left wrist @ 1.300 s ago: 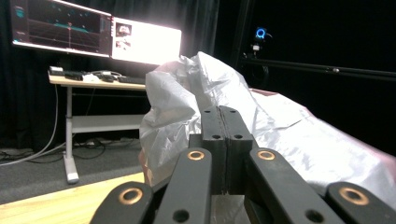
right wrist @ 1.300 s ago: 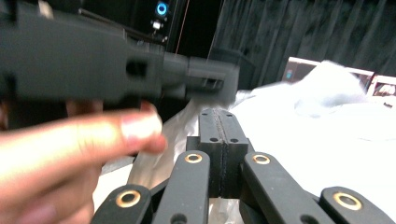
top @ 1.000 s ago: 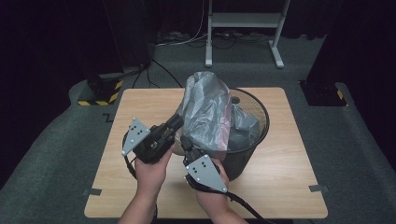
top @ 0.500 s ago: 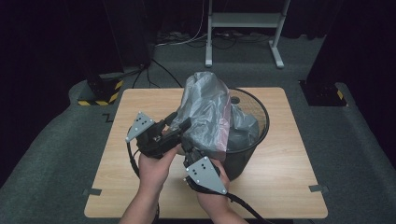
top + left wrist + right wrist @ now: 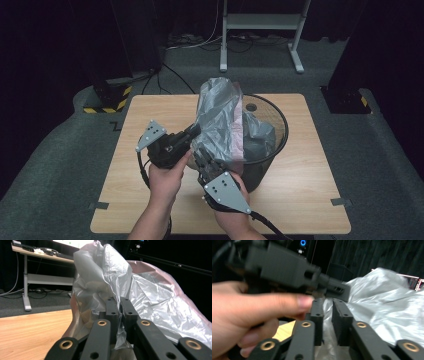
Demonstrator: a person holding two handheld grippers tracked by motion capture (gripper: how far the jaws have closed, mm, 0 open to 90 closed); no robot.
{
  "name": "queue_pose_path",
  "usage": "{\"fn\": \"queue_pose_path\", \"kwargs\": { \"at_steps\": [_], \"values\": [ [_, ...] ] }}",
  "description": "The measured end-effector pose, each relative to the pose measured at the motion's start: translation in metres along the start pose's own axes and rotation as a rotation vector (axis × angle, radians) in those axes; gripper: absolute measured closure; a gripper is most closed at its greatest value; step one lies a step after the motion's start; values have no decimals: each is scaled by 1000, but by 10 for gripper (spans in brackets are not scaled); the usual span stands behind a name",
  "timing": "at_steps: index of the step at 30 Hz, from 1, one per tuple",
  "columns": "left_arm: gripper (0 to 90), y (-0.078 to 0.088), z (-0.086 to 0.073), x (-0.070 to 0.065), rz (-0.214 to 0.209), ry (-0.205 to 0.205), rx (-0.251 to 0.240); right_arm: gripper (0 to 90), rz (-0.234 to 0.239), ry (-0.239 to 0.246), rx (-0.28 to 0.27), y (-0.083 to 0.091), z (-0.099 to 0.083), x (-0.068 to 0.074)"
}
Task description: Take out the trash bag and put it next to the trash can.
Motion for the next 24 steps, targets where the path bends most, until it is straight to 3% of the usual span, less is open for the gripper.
{"fn": "queue_pose_path", "kwargs": {
  "at_steps": [6, 10, 24],
  "values": [
    [869, 1, -2, 0, 2, -11, -25, 706, -8, -39, -23, 11, 14, -13],
    [876, 1, -4, -1, 5, -23, -40, 663, -22, -52, -5, 22, 22, -27],
    [880, 2, -5, -4, 8, -60, -59, 578, -161, -86, 44, 56, 29, -108]
  ]
}}
Point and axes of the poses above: each handheld gripper's, and its own axes: y roughly backward along the jaws, z roughly out of its top, x roughly to its left, the point moved 1 cm from there along -y, roughly forward along the jaws, and after that the axes turned 5 degrees about -x, right-handed, at the moved point
